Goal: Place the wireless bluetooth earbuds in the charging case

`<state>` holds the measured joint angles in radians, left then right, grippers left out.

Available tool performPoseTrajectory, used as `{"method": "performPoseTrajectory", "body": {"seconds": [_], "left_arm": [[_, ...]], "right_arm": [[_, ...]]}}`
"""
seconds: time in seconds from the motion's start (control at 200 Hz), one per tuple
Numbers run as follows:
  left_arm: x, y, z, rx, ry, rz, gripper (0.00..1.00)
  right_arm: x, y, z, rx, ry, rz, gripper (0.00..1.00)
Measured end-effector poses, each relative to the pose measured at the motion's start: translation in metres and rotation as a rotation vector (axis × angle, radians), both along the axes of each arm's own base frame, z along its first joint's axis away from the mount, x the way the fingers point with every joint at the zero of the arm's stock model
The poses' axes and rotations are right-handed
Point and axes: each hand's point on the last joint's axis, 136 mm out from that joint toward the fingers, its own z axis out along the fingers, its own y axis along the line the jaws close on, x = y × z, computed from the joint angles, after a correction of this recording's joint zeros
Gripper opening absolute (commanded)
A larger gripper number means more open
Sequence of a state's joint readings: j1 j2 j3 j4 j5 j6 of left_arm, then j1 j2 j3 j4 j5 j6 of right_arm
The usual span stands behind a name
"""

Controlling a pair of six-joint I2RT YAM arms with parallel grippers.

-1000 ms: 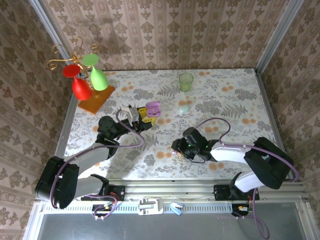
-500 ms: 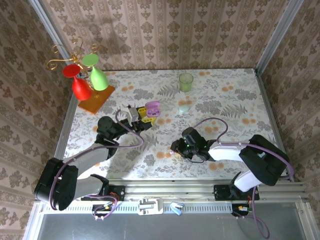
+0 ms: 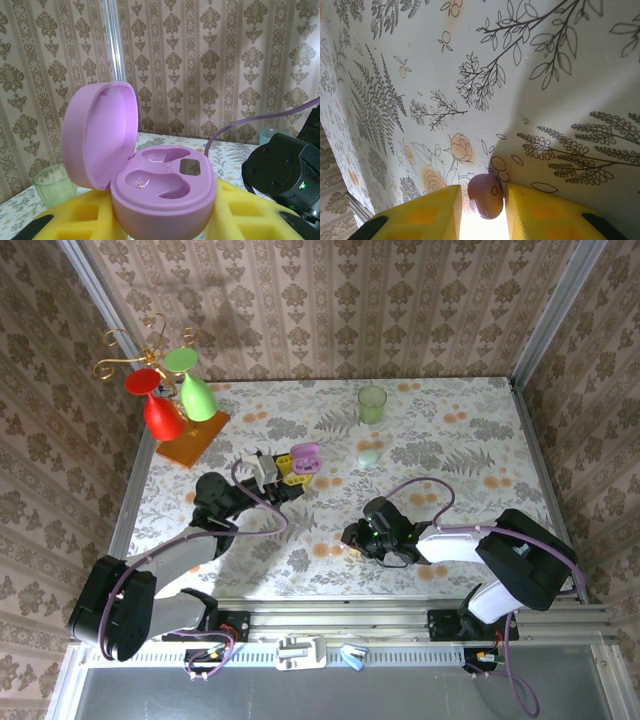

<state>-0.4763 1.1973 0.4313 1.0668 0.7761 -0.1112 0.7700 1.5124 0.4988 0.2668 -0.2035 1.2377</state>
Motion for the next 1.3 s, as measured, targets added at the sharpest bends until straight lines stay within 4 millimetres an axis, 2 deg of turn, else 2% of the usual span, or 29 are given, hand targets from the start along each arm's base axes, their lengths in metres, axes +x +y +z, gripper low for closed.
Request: {"method": "performPoseTrajectory", "body": {"seconds": [0.265, 0.605, 0.765, 1.3], "left_arm": [[0.001, 0.0, -0.001, 0.003, 0.006, 0.003, 0.17], [0.001, 0.0, -0.002, 0.005, 0.009, 0.004, 0.17], [0.002, 0.0, -0.004, 0.009, 0.015, 0.007, 0.17], [0.003, 0.0, -0.005, 0.015, 0.015, 0.012, 0.17]], "right_arm": [[0.001, 0.001, -0.003, 0.001, 0.001, 0.001, 0.21], [0.004, 0.008, -0.004, 0.02, -0.003, 0.012, 0.23], [0.005, 0.01, -0.003, 0.0, 0.015, 0.021, 0.27], [0.01, 0.019, -0.003, -0.044, 0.033, 0.072, 0.2]]}}
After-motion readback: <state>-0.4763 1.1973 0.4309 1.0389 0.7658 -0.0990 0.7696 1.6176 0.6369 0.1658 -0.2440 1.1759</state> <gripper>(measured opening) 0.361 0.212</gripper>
